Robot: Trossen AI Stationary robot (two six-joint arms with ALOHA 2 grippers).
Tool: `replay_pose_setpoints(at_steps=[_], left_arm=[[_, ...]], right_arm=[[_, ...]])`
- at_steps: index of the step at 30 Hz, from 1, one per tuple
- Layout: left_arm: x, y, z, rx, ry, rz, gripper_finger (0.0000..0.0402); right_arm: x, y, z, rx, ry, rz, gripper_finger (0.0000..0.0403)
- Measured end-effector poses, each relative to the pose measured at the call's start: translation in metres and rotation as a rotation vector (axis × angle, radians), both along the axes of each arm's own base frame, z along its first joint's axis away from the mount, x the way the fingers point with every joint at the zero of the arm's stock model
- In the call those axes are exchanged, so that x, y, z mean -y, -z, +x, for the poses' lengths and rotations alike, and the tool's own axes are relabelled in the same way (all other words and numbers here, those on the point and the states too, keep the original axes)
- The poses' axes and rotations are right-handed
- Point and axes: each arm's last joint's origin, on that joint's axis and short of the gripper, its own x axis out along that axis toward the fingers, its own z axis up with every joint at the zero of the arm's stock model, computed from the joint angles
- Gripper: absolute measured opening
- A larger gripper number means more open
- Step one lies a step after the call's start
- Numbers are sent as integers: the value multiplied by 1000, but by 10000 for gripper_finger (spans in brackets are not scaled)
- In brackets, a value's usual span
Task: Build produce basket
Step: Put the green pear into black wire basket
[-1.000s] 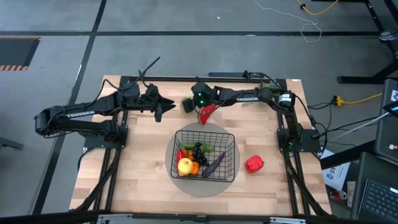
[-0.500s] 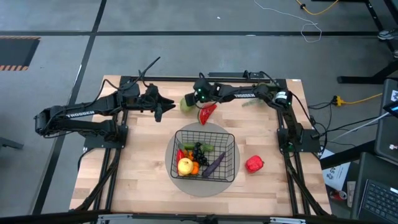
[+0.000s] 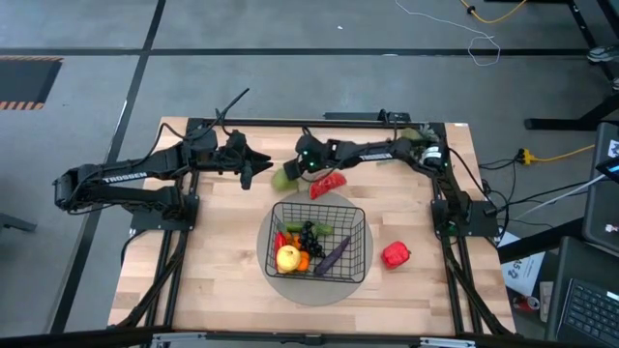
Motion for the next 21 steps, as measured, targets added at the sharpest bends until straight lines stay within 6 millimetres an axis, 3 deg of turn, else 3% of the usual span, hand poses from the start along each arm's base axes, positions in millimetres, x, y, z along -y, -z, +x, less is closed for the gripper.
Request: replay_pose_setpoints(at_steps=[7, 12, 18, 21], left_arm=[[0, 0, 0, 0, 0, 0, 128], [0, 0, 0, 0, 0, 0, 128], [0, 0, 0, 0, 0, -1, 128], [0, 1, 0, -11, 0, -5, 128]], right_arm=[[-19, -2, 8, 30, -106, -25, 220], [-12, -6, 7, 38, -75, -13, 220], [0, -33, 16, 86, -149, -38, 220], [6, -56, 23, 105, -242, -77, 220]])
